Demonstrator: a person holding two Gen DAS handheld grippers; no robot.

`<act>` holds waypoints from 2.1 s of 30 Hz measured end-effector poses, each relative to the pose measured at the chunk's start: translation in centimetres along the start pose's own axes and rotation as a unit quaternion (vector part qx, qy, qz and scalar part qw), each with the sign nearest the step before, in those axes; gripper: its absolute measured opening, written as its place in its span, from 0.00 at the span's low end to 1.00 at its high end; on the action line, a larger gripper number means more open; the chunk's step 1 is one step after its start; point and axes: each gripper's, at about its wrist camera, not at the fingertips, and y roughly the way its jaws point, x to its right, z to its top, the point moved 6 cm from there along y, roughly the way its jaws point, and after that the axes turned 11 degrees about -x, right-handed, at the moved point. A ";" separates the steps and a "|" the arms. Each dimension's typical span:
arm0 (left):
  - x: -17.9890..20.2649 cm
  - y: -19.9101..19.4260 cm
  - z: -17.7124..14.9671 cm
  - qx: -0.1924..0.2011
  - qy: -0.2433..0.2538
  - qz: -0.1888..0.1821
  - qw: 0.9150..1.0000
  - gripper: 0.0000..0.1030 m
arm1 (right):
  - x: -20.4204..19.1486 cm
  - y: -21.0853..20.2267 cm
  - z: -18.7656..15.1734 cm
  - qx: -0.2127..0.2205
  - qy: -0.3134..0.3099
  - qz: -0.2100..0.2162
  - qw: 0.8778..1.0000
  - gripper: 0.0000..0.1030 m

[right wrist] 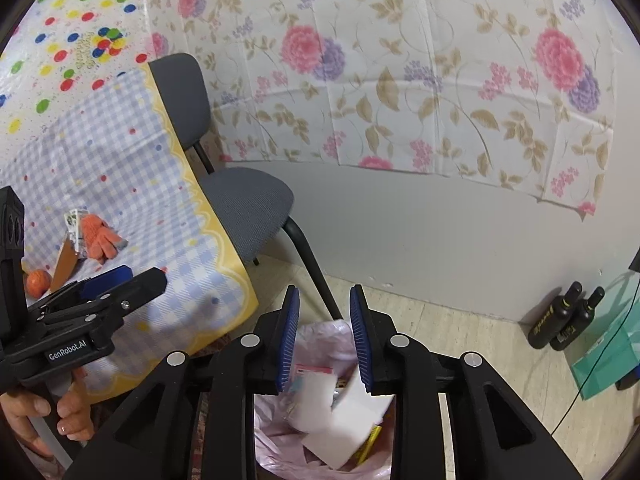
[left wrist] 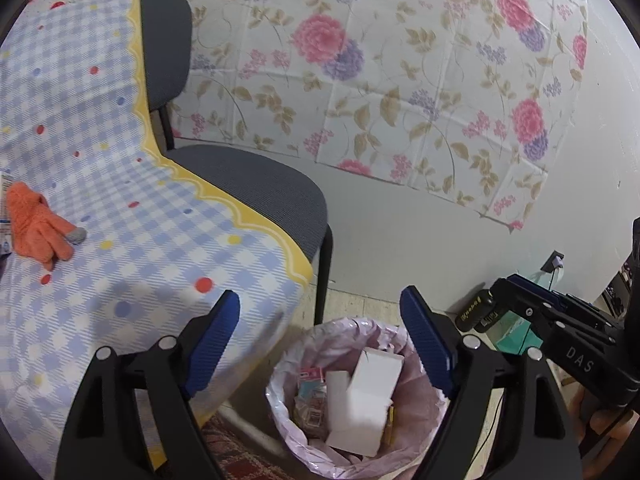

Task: Collect trash
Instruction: 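Carry the foam block and card to the wastebasket and open both tools, then move both open tools back over the chair toward the brown piece and glove, then grasp the flat brown piece with the left tool and lift it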

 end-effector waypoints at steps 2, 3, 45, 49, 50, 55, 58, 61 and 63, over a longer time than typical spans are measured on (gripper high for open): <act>-0.8 -1.1 0.0 0.012 0.000 0.016 1.000 0.78 | -0.7 -0.4 0.3 0.006 -0.005 0.004 1.000 0.28; -1.0 -1.4 0.1 0.016 0.000 0.021 1.000 0.78 | -1.0 -0.6 0.4 0.007 -0.008 0.007 1.000 0.28; -28.1 -18.0 -4.7 0.074 -0.217 0.266 0.936 0.81 | -31.4 1.1 9.2 0.042 -0.224 0.204 0.952 0.39; -30.0 -17.3 -5.1 0.064 -0.233 0.270 0.932 0.81 | -33.7 2.3 10.3 0.044 -0.230 0.230 0.945 0.41; -30.3 -17.1 -5.1 0.062 -0.236 0.269 0.932 0.81 | -34.1 2.6 10.5 0.045 -0.232 0.232 0.943 0.42; -32.4 -14.6 -4.6 0.038 -0.244 0.256 0.934 0.72 | -35.6 5.6 11.3 0.033 -0.238 0.229 0.943 0.47; -33.5 -12.6 -4.2 0.017 -0.242 0.244 0.939 0.68 | -35.5 7.4 11.2 0.017 -0.233 0.226 0.946 0.47; -35.2 -10.2 -4.2 -0.009 -0.262 0.223 0.939 0.61 | -35.2 8.8 11.1 0.007 -0.227 0.224 0.948 0.47; -36.1 -8.8 -4.3 -0.023 -0.278 0.208 0.938 0.57 | -35.2 9.8 11.0 -0.005 -0.223 0.226 0.948 0.47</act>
